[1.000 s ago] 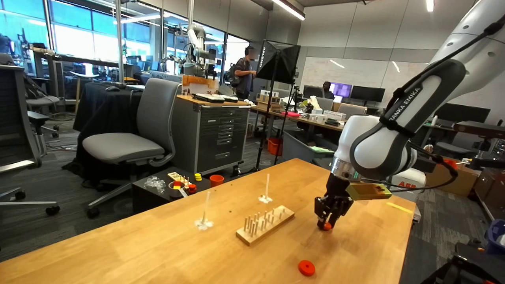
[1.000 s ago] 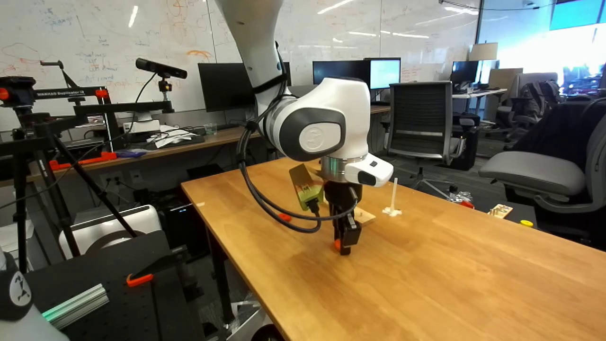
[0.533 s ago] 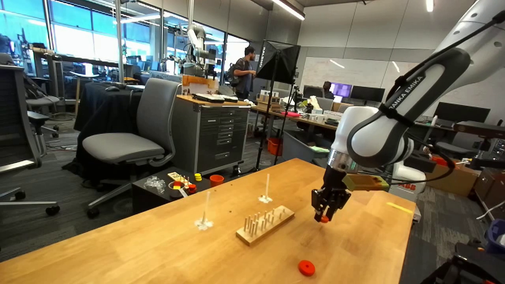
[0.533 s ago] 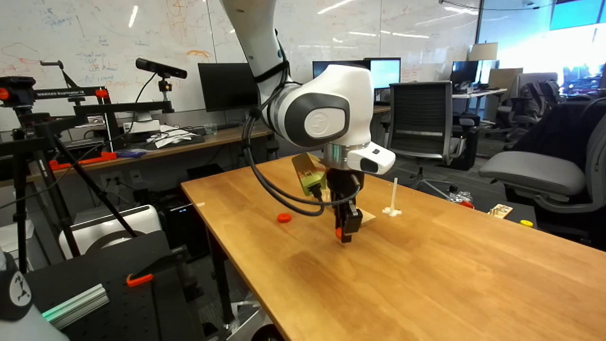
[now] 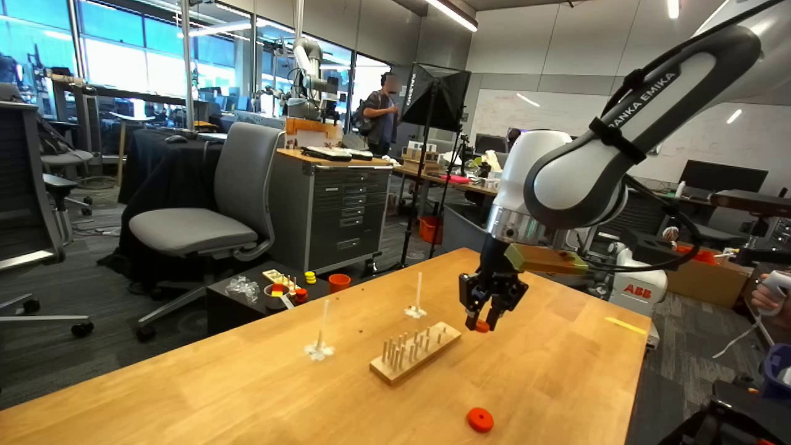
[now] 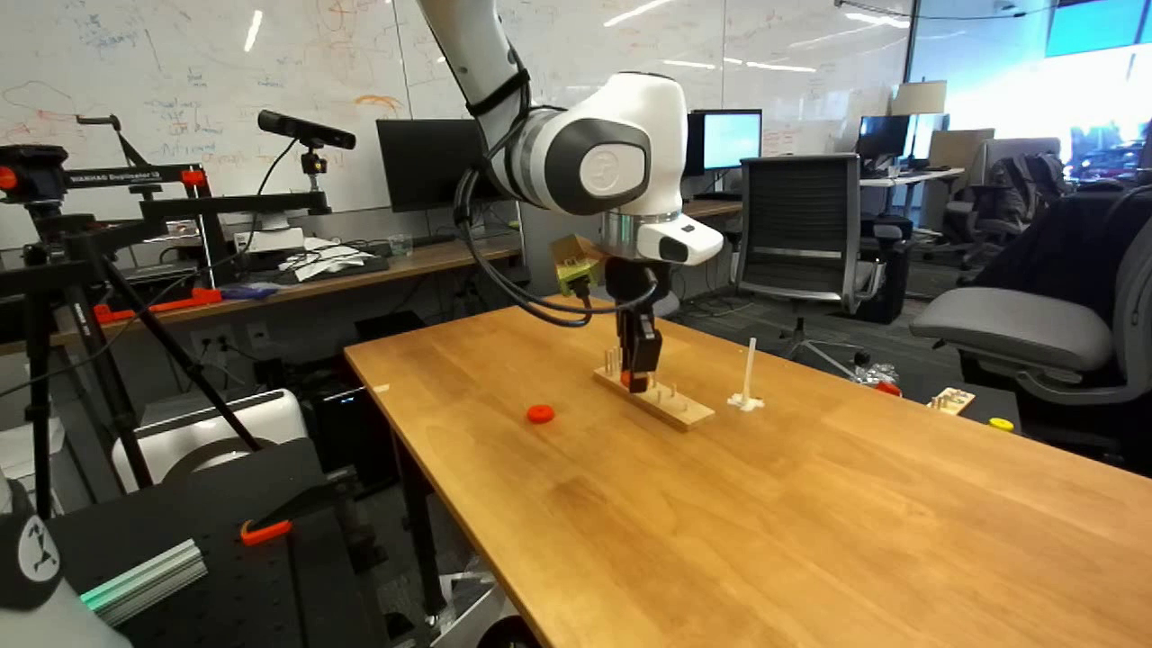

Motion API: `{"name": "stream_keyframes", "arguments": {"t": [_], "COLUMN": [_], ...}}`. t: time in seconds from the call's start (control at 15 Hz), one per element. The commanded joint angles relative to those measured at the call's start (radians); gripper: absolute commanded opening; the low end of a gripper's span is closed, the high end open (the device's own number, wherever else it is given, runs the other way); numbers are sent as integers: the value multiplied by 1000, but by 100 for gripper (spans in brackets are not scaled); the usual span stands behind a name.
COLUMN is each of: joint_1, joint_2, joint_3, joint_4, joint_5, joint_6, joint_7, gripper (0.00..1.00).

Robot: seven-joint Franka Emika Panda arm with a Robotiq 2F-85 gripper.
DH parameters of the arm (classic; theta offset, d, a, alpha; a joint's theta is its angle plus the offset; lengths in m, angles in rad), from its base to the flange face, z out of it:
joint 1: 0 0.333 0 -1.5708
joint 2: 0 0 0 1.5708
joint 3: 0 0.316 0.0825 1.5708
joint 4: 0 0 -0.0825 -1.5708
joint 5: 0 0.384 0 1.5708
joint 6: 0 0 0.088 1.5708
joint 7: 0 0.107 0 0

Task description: Attach one of the orange disks to the wooden rack

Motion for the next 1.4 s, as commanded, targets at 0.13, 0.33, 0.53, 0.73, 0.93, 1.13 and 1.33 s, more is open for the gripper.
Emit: {"name": "stream_keyframes", "arguments": {"t": [0.13,0.33,0.53,0.73,0.93,1.13,1.33], "joint_1": [89,103,105,107,107,103,100], "joint_2": [52,102,159,221,274,320,345], "joint_3": [-53,-67,-73,-81,-86,-89,-89], "joint_4": [173,269,355,425,481,524,551], "joint_5": [-36,-57,-76,-89,-102,-107,-104], "joint_6": [-139,-212,-275,-317,-349,-377,-397], "joint_7": [175,244,290,323,343,349,344], "gripper": [18,18,18,18,18,18,18]}}
